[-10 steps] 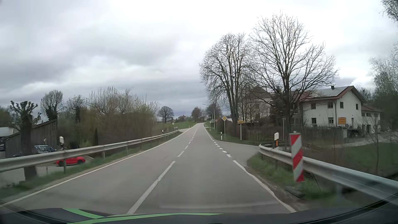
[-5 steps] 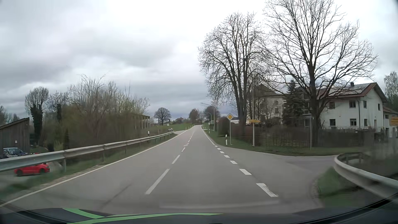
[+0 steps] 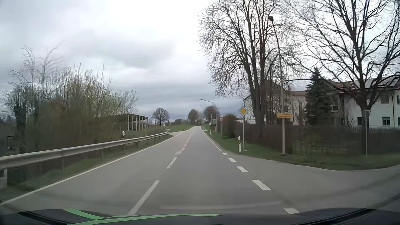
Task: Follow the waypoints while adhering to traffic rules and regulations
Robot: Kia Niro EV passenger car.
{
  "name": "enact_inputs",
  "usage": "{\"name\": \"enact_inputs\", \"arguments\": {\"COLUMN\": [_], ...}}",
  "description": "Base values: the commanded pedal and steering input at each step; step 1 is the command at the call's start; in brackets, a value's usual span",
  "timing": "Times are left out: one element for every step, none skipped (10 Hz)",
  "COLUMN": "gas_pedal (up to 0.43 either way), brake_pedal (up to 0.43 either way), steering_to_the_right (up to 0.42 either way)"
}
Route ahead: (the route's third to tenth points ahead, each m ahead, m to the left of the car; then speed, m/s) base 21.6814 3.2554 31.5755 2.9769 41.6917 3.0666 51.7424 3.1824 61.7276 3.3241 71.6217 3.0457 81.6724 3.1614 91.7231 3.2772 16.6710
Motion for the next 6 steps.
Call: {"name": "enact_inputs", "arguments": {"gas_pedal": [0.11, 0.11, 0.118, 0.118, 0.118, 0.118], "brake_pedal": [0.0, 0.0, 0.0, 0.0, 0.0, 0.0], "steering_to_the_right": [0.001, 0.001, 0.0, 0.0, 0.0, 0.0]}}
